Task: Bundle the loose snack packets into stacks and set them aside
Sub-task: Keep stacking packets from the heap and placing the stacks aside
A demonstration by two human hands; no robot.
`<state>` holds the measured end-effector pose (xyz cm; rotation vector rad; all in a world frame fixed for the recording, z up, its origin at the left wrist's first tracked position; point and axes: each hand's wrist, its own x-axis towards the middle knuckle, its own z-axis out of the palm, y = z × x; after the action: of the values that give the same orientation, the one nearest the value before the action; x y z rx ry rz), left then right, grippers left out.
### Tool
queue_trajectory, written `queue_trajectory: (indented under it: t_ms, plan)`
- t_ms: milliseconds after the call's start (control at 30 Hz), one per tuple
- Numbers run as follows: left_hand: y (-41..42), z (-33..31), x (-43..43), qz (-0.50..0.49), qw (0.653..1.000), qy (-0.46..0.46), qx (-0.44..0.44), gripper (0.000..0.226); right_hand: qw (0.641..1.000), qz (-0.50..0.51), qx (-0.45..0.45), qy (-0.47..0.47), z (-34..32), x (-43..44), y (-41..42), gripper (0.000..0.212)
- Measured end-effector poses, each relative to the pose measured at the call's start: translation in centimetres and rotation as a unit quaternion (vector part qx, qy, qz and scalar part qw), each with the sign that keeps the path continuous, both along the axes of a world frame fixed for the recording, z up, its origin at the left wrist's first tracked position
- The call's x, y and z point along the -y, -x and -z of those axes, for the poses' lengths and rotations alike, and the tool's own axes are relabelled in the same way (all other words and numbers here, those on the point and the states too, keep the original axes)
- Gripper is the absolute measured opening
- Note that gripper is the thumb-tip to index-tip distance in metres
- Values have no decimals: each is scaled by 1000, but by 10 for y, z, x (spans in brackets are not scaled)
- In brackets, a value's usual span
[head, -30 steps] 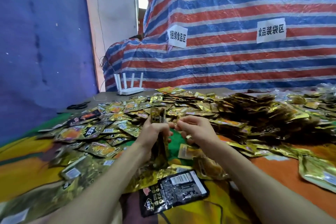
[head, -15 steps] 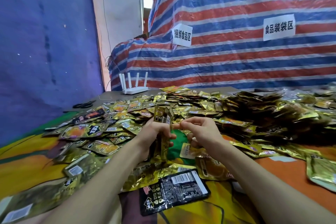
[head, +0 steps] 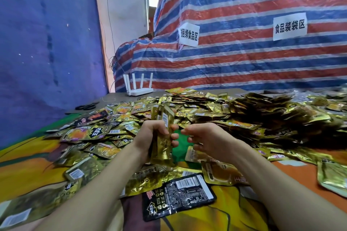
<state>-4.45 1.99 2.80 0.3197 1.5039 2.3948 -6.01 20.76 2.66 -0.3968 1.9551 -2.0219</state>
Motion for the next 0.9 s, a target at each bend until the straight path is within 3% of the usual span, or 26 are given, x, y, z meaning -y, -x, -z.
queue_trajectory:
  t_ms: [67, 233, 333, 467, 567, 667, 767, 900]
  plan:
    - [0, 0, 2, 28, 999, -30, 4, 30, 992, -69, 21, 104, -5, -2, -2, 17]
    - [-3, -3, -3, 74, 993, -95, -13, 41, 934, -25, 40, 354, -9, -8, -2, 18]
    - [-6, -4, -8, 120, 986, -116, -16, 37, 908, -39, 52, 414, -9, -9, -4, 12]
    - [-5, -3, -6, 113, 986, -121, -9, 35, 918, -38, 42, 392, -9, -6, -2, 38]
    - [1, -1, -1, 65, 990, -122, 7, 47, 954, -12, 11, 300, -8, 0, 0, 36]
    - [10, 2, 1, -56, 996, -68, 29, 40, 981, 24, -37, 188, -6, 5, -3, 38]
    - [21, 9, 2, -234, 969, -54, 60, 19, 990, 51, -79, 108, 0, 12, -10, 53]
    - [26, 8, 0, -364, 919, -152, 14, 61, 991, 66, -114, 30, 9, 35, -23, 50]
